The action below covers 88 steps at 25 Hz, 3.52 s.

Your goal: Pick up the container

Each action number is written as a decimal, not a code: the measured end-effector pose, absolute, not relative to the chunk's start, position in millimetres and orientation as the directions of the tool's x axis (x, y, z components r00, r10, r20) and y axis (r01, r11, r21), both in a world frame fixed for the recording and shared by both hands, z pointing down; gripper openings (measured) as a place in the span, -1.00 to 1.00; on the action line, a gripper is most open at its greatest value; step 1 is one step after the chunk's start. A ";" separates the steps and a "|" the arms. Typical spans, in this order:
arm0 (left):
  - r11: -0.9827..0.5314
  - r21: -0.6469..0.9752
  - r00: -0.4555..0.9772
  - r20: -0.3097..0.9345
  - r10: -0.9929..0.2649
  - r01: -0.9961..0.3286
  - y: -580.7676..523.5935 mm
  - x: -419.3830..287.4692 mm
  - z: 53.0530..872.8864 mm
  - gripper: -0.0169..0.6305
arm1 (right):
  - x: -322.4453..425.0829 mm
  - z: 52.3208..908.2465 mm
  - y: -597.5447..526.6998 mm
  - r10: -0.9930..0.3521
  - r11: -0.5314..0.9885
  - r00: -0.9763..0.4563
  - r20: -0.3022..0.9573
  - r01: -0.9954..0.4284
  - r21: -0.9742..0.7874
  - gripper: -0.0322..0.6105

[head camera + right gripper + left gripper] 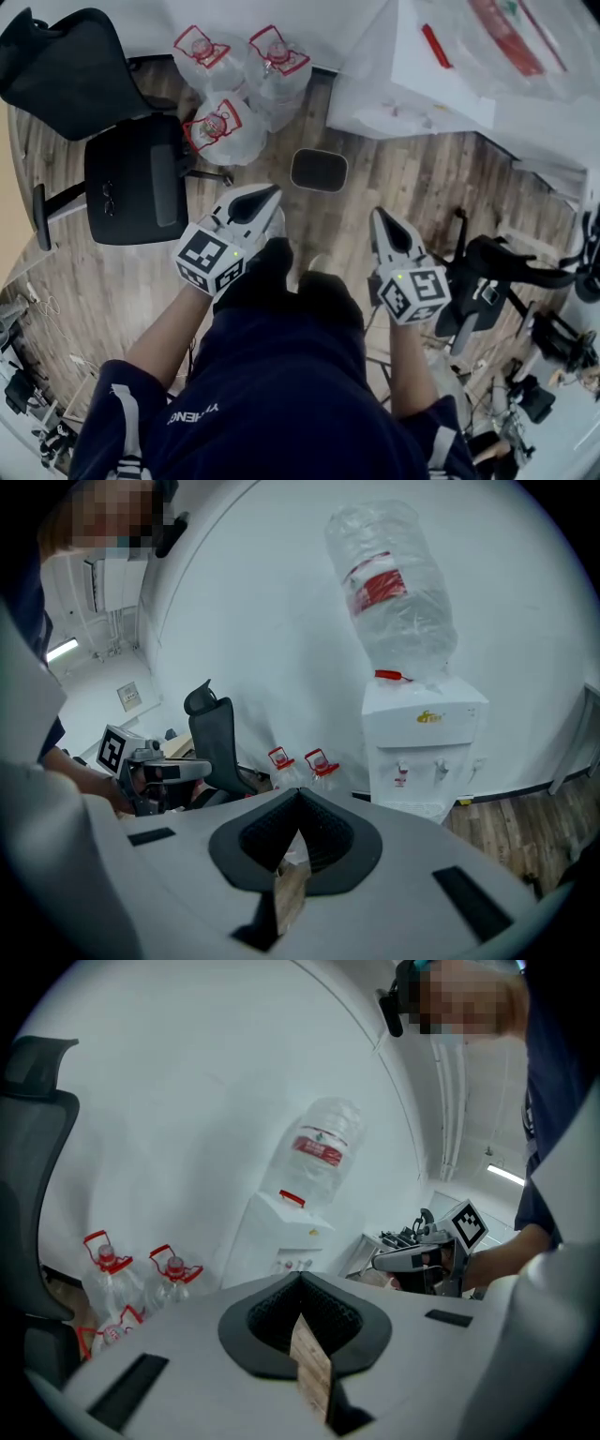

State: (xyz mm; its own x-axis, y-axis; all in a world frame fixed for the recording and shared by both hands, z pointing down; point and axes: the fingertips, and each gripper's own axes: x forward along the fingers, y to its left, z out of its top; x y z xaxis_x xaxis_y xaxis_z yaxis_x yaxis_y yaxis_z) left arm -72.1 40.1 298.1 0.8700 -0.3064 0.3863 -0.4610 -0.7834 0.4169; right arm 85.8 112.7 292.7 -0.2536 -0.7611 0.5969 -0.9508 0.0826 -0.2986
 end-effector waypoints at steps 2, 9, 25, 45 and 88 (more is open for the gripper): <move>-0.774 0.425 0.864 0.402 -0.303 -0.469 31.4 -66.5 311.9 -0.87 | 89.3 309.2 103.1 -0.742 0.090 -0.265 0.616 -0.949 -0.301 -0.85; -0.726 0.437 0.820 0.481 -0.310 -0.530 17.8 -42.8 376.0 -0.87 | 112.4 371.6 80.6 -0.661 0.146 -0.314 0.681 -0.945 -0.294 -0.85; -0.598 0.419 0.651 0.720 -0.240 -0.683 27.3 -26.6 662.1 -0.87 | 169.2 651.4 62.6 -0.411 0.216 -0.399 0.820 -0.916 -0.338 -0.85; -0.523 0.481 0.557 0.830 0.014 -0.704 76.8 -27.0 958.6 -0.40 | 210.0 950.6 99.0 -0.228 0.073 -0.303 0.925 -0.953 -0.295 -0.49; -0.416 0.406 0.417 0.906 0.070 -0.814 75.5 -41.5 833.1 -0.46 | 183.0 831.0 80.5 -0.185 0.044 -0.216 0.959 -0.976 -0.211 -0.61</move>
